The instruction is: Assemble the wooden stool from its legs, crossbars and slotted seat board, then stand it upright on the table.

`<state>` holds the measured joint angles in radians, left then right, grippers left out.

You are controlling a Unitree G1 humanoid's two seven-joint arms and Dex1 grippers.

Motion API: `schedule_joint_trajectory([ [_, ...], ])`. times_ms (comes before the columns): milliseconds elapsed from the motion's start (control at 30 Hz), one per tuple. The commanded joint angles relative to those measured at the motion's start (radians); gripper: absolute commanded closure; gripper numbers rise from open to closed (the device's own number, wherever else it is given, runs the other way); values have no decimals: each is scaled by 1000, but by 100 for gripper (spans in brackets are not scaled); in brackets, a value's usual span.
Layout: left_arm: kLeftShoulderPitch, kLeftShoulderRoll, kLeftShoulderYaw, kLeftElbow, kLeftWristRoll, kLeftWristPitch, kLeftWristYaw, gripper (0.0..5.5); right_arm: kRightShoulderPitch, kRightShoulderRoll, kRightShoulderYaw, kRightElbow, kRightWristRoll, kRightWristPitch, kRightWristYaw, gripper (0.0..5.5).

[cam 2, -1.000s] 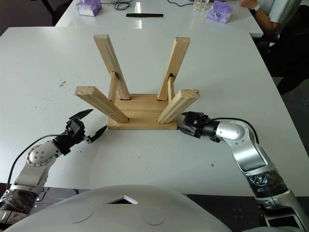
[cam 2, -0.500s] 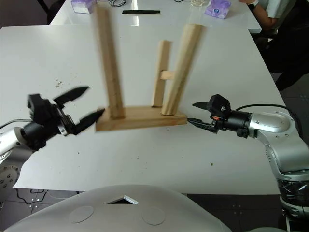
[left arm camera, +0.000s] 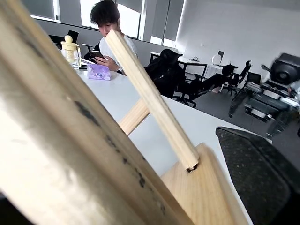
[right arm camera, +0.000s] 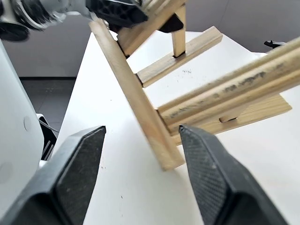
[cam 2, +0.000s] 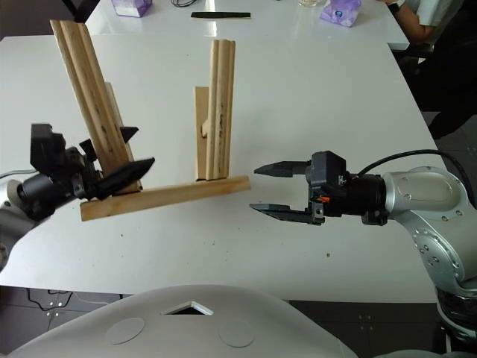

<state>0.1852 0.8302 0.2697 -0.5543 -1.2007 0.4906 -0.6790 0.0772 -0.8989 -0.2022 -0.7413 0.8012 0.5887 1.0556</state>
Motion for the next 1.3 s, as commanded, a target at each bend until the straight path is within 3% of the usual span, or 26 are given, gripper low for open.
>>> schedule_joint_trajectory([
  [33, -95, 7, -50, 192, 4, 120, -59, 98, -53, -2, 10, 4, 31, 14, -24, 262],
  [133, -164, -58, -82, 387, 25, 219, 45, 98, -62, -4, 21, 9, 33, 13, -27, 262],
  [233, -236, -139, -41, 550, -5, 307, 202, 98, -65, -9, 16, 8, 50, 18, -25, 262],
  [367, -282, -165, -20, 653, 43, 368, 288, 98, -73, -21, 14, 17, 63, 22, -10, 262],
  [667, -398, -132, -77, 625, 110, 451, 61, 98, -112, -14, 62, 99, 17, -6, 13, 262],
  [900, -301, -118, -195, 552, 218, 489, -65, 98, -118, -6, 71, 104, 16, -14, 20, 262],
  [1300, -150, -109, -235, 332, 155, 529, -225, 98, -136, -33, 35, 171, 13, -18, 71, 262],
])
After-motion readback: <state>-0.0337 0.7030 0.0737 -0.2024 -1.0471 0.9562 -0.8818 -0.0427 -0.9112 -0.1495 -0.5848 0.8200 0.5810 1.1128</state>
